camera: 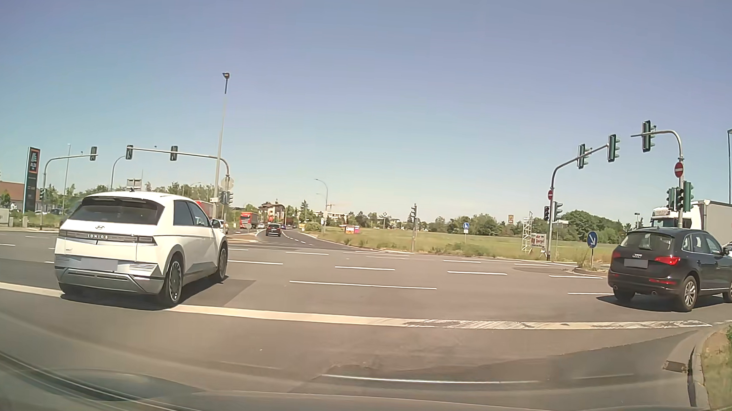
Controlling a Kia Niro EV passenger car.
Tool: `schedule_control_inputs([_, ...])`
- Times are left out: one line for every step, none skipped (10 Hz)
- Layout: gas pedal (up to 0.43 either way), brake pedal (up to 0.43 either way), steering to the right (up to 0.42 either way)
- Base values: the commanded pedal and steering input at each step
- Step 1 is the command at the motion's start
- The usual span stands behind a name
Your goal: Follow the waypoints while adhering to traffic rules and regulations
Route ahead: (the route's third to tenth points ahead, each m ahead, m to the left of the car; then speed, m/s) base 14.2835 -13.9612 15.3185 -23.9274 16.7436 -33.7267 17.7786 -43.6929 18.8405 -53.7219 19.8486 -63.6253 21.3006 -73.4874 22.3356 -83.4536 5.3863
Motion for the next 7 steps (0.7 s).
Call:
schedule_control_inputs([0.0,0.226,0.214])
schedule_control_inputs([0.0,0.201,0.237])
schedule_control_inputs([0.0,0.189,0.264])
schedule_control_inputs([0.0,0.171,0.287])
schedule_control_inputs([0.0,0.091,0.31])
schedule_control_inputs([0.0,0.03,0.334])
schedule_control_inputs([0.0,0.037,0.354])
